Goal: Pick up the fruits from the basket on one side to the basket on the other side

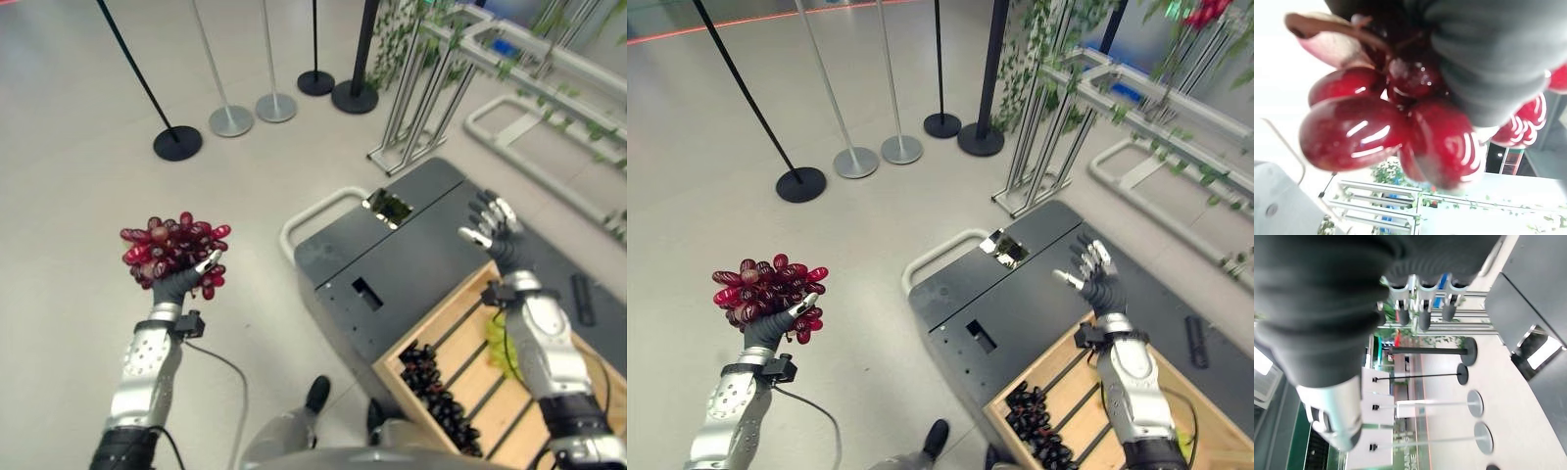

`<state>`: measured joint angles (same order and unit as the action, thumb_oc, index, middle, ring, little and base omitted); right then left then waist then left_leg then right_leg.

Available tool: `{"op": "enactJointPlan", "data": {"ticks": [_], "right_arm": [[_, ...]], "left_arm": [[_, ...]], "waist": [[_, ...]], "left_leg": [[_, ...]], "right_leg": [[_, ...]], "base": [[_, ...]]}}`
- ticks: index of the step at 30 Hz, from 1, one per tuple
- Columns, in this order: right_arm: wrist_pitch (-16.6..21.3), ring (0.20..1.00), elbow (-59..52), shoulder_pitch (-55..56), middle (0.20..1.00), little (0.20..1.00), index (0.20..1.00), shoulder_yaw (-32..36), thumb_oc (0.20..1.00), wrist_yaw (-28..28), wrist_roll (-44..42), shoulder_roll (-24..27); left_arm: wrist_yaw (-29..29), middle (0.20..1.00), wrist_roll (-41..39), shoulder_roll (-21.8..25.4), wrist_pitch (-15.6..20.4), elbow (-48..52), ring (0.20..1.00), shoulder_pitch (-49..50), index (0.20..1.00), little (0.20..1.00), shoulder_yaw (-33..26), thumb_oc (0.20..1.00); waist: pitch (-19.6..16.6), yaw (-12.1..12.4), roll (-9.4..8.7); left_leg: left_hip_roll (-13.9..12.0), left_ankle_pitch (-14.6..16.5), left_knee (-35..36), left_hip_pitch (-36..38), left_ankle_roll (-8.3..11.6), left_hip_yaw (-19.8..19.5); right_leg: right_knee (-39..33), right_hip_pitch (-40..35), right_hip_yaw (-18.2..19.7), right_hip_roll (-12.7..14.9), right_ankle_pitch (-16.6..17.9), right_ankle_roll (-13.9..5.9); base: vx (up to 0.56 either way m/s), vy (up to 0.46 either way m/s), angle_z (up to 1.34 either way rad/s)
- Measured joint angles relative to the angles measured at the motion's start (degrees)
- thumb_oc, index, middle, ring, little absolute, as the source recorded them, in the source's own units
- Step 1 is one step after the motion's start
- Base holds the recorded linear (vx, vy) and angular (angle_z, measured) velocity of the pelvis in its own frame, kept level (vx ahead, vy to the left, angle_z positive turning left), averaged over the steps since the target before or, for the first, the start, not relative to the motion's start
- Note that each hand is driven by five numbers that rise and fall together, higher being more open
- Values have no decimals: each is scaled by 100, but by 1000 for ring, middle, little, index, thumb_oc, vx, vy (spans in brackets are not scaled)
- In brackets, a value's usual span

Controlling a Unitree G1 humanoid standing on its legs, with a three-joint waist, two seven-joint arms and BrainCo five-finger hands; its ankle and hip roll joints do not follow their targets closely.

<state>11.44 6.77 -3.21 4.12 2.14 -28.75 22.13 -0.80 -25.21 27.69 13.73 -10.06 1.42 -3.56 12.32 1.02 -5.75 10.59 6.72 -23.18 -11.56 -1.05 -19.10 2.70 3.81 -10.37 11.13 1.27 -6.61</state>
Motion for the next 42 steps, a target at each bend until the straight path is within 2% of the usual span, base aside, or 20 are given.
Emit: {"op": "enactJointPlan", "data": {"ticks": [1, 4, 5, 7, 8, 10, 11, 12, 13, 14, 15, 16, 20, 22, 24, 26, 27, 29, 31, 42], "right_arm": [[2, 1000, -91, 41, 1000, 1000, 1000, -36, 1000, 16, 1, 150], [-53, 1000, -26, 138, 1000, 1000, 1000, 23, 1000, 14, 1, 150], [-48, 1000, -10, 82, 1000, 1000, 1000, 20, 1000, 28, 9, 82], [-50, 1000, 14, 95, 1000, 1000, 1000, -43, 1000, 45, 17, 59], [-72, 1000, 13, -68, 1000, 1000, 1000, -97, 1000, 56, 65, -51], [-126, 1000, 86, -124, 1000, 1000, 1000, -266, 1000, 113, 112, -168], [-171, 1000, 54, -76, 1000, 1000, 1000, -286, 1000, 154, 114, -169], [-178, 1000, 55, 5, 1000, 1000, 1000, -264, 1000, 160, 114, -139], [-183, 1000, 57, 167, 1000, 1000, 1000, -169, 1000, 174, 113, -109], [-188, 1000, 55, 233, 1000, 1000, 1000, -138, 1000, 191, 114, -89], [-183, 1000, 53, 243, 1000, 1000, 1000, -120, 1000, 224, 114, -77], [-184, 1000, 52, 244, 1000, 1000, 1000, -99, 1000, 241, 114, -73], [-207, 1000, 19, 257, 1000, 1000, 1000, -74, 1000, 361, 125, -71], [-233, 1000, 15, 260, 1000, 1000, 1000, -78, 1000, 411, 138, -71], [-262, 1000, -54, 293, 1000, 1000, 1000, -63, 1000, 460, 147, -70], [-280, 1000, 5, 307, 1000, 1000, 1000, -33, 1000, 467, 160, 9], [-314, 1000, 32, 408, 1000, 1000, 1000, -28, 1000, 463, 160, 109], [-323, 1000, -1, 699, 1000, 1000, 1000, -21, 1000, 494, 158, 255], [-330, 1000, 2, 891, 1000, 1000, 1000, 1, 1000, 507, 158, 413], [-339, 1000, -43, 884, 1000, 1000, 1000, 19, 1000, 564, 160, 250]], "left_arm": [[7, 200, 1, -57, -9, 4, 200, 95, 200, 200, 21, 200], [-11, 200, 25, -172, -22, 9, 200, 57, 200, 200, 137, 200], [2, 200, 40, -167, 1, 28, 200, 104, 200, 200, 204, 200], [-3, 200, 104, -141, -3, 21, 200, 104, 200, 200, 236, 200], [25, 200, 148, -145, 17, 54, 200, 202, 200, 200, 207, 200], [30, 200, 193, -50, 10, 26, 200, 330, 200, 200, 159, 200], [-6, 200, 196, -110, -36, -41, 200, 277, 200, 200, 73, 200], [-7, 200, 195, -176, -56, -43, 200, 246, 200, 200, 57, 200], [-36, 200, 195, -277, -66, -23, 200, 237, 200, 200, 54, 200], [-85, 200, 195, -272, -61, 98, 200, 284, 200, 200, 32, 200], [-100, 200, 196, -255, -61, 175, 200, 327, 200, 200, 18, 200], [-138, 200, 194, -259, -60, 245, 200, 380, 200, 200, -12, 200], [-211, 200, 194, -213, -75, 466, 200, 604, 200, 200, -39, 200], [-205, 200, 194, -172, -81, 480, 200, 728, 200, 200, -48, 200], [-211, 200, 196, -162, -95, 513, 200, 848, 200, 200, -73, 200], [-212, 200, 196, -304, -99, 470, 200, 848, 200, 200, -15, 200], [-243, 200, 199, -465, -105, 460, 200, 902, 200, 200, 74, 200], [-296, 200, 199, -510, -107, 451, 200, 969, 200, 200, 209, 200], [-339, 200, 200, -512, -107, 456, 200, 972, 200, 200, 236, 200], [-363, 200, 206, -490, -110, 431, 200, 941, 200, 200, 224, 200]], "waist": [[-32, -71, 366], [49, -189, 390], [38, -242, 366], [56, -189, 334], [73, -97, 446], [136, 46, 489], [191, 208, 520], [193, 144, 526], [232, 34, 607], [246, 137, 673], [246, 197, 689], [231, 290, 748], [102, 610, 690], [57, 669, 638], [-86, 772, 436], [-108, 603, 460], [-195, 500, 647], [-321, 433, 809], [-356, 376, 864], [-343, 261, 744]], "left_leg": [[-354, 549, 356, 322, 75, -164], [14, 168, 710, 649, -101, -134], [166, 119, 647, 599, -156, 73], [299, 78, 683, 581, -237, 286], [208, 73, 564, 301, -319, 777], [-34, 7, 639, 153, -455, 1379], [-151, -72, 840, 196, -495, 1605], [-146, -109, 848, 190, -527, 1609], [-261, -154, 854, 222, -577, 1847], [-419, -153, 953, 249, -571, 2171], [-441, -177, 994, 242, -578, 2174], [-622, -196, 1067, 206, -583, 2536], [-672, -510, 1379, 66, -457, 2657], [-662, -695, 1472, 36, -290, 2502], [-660, -994, 1777, -118, -62, 2531], [-687, -1139, 1836, -192, 57, 2501], [-852, -1232, 1877, -244, 152, 2497], [-1092, -1295, 1987, -182, 284, 2456], [-1254, -1345, 2102, -103, 391, 2436], [-1195, -1415, 2310, 139, 408, 2549]], "right_leg": [[316, 51, 59, -135, -167, -70], [1251, 377, 561, 333, -413, -310], [1393, 536, 867, 478, -505, -485], [1302, 668, 994, 578, -470, -576], [965, 780, 1117, 560, -128, -619], [-140, 820, 1056, 274, 1072, -396], [-281, 848, 886, 209, 1204, -296], [-240, 810, 778, 258, 1085, -331], [455, 662, 495, 377, 657, -370], [1058, 647, 317, 507, 278, -361], [1328, 662, 222, 603, 190, -366], [1952, 656, 48, 807, -5, -353], [2060, 46, 15, 1153, -208, -567], [1543, -299, -105, 1072, -227, -560], [300, -585, -448, 874, -452, -708], [-154, -766, -597, 768, -545, -753], [-199, -738, -593, 563, -554, -632], [-171, -719, -602, 333, -617, -483], [-133, -692, -601, 183, -672, -375], [-138, -767, -579, 276, -741, -424]], "base": [[-93, 178, -15], [-211, 252, 12], [-326, 290, -25], [-334, 236, -58], [-465, 239, -133], [-374, 175, -192], [-160, 54, -151], [-224, 72, -107], [-214, 66, -80], [-188, 47, -100], [-175, 23, -132], [-100, 1, -113], [-156, -131, -100], [-108, -243, -75], [-82, -257, -66], [-45, -123, -11], [-62, -145, 9], [-62, -153, -2], [-44, -87, -7], [-22, -48, -4]]}}
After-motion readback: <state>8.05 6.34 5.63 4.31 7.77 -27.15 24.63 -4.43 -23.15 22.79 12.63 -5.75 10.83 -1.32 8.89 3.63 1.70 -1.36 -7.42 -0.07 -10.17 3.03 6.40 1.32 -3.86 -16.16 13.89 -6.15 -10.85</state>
